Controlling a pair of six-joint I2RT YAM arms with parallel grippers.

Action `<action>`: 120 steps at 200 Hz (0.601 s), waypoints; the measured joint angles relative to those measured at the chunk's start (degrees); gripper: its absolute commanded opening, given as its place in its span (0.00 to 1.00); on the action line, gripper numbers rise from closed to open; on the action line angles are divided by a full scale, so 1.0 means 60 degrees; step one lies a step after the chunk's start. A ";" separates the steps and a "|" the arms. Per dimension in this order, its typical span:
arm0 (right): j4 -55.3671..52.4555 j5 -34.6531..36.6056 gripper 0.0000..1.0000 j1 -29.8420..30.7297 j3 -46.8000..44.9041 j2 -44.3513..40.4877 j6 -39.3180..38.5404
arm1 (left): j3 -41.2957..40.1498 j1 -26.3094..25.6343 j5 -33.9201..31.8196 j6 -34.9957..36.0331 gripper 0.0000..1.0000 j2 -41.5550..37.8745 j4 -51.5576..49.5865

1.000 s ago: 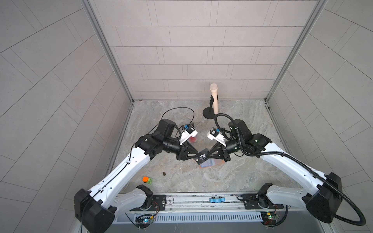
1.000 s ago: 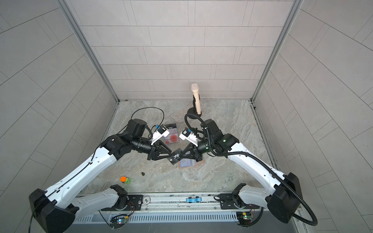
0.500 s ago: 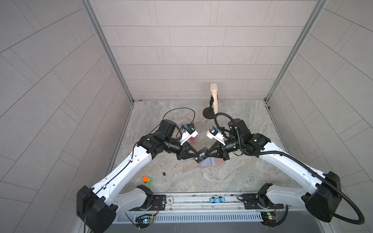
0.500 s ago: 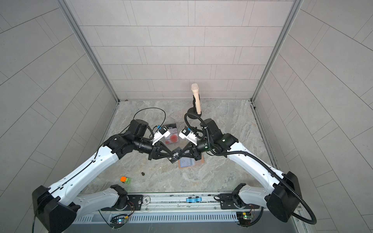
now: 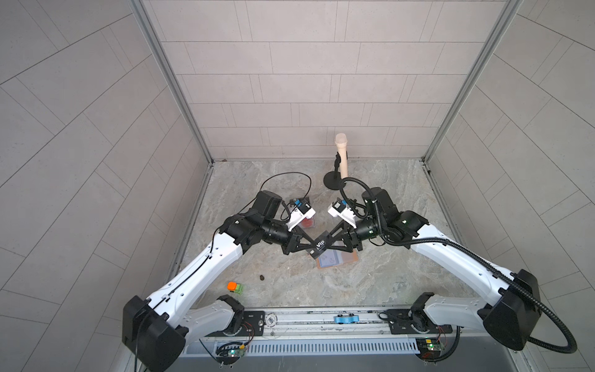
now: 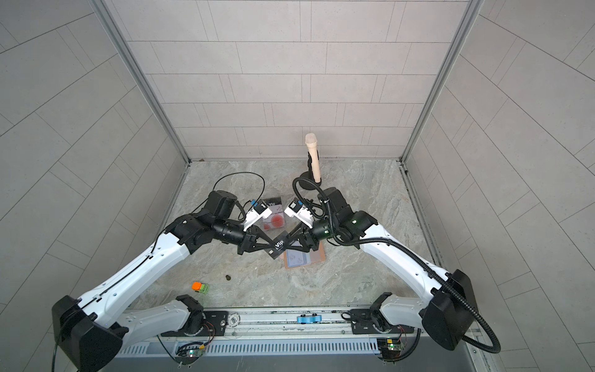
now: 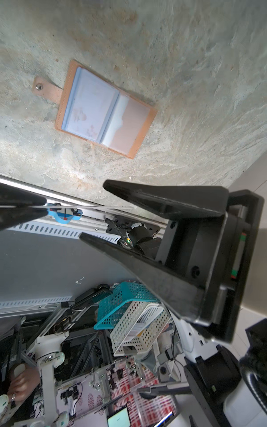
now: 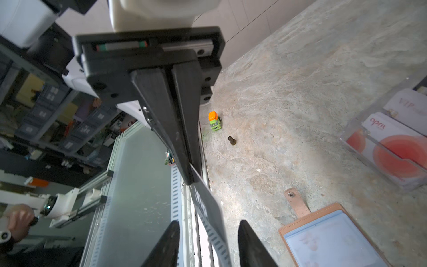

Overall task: Take the credit cards out of the card holder
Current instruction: Pass the credit card, then place the credit card in the storage box.

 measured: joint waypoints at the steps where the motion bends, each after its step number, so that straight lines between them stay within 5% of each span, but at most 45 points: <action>1: 0.0000 0.0015 0.65 -0.0004 0.0000 0.0000 -0.0022 | 0.0000 0.0015 -0.0004 0.0004 0.00 0.0000 0.0000; 39: -0.0069 0.1803 0.67 -0.0211 -0.0007 0.0029 0.0317 | 0.0528 0.0772 -0.1373 0.0525 0.00 0.0539 -0.0361; 120: -0.0856 0.6867 0.70 -0.0310 0.0229 0.1727 0.1027 | 0.2506 0.0933 -0.4666 0.3286 0.00 0.3038 -0.0951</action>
